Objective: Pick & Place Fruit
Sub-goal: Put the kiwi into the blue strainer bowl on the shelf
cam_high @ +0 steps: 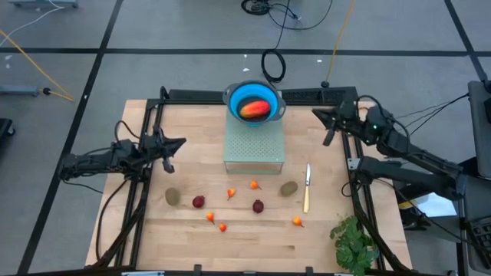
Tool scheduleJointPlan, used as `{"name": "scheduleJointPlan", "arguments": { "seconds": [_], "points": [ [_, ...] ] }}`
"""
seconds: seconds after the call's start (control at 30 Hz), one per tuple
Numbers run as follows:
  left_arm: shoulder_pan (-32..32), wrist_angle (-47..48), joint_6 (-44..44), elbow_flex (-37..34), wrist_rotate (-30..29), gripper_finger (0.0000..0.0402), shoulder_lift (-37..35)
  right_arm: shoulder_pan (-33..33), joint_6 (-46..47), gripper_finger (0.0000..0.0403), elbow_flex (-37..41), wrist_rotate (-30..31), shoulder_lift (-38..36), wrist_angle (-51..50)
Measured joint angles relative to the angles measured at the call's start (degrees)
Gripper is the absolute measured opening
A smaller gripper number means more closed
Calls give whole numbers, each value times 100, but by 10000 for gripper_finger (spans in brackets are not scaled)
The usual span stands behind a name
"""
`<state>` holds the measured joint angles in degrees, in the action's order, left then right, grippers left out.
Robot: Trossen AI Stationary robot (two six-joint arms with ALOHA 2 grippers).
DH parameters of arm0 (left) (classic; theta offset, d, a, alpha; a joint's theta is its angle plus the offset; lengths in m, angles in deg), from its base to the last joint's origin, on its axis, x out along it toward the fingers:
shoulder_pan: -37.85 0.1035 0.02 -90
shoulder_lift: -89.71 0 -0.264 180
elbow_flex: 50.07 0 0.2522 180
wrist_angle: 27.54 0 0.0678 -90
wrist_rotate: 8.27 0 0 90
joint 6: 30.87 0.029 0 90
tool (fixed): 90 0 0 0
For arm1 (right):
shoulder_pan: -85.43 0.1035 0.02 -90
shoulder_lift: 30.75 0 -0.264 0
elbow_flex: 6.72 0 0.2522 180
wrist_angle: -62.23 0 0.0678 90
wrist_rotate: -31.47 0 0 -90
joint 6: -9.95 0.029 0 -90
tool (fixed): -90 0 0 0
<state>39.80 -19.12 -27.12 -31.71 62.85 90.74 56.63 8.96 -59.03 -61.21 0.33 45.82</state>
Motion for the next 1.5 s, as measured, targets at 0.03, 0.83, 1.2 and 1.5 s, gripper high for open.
{"name": "scheduleJointPlan", "arguments": {
  "seconds": [0.03,0.83,1.2,1.5],
  "points": [
    [0,-17,-3,17,-33,10,47,0,50,0,72,-69,-104,-6],
    [-9,428,-305,2535,92,10,3518,1,489,0,1128,-190,-1801,26],
    [-228,1269,-635,4040,98,10,4853,0,715,0,1604,-190,-2423,26],
    [-544,2250,-1464,5002,77,10,5610,0,935,0,2125,-269,-2776,27]
  ]
}}
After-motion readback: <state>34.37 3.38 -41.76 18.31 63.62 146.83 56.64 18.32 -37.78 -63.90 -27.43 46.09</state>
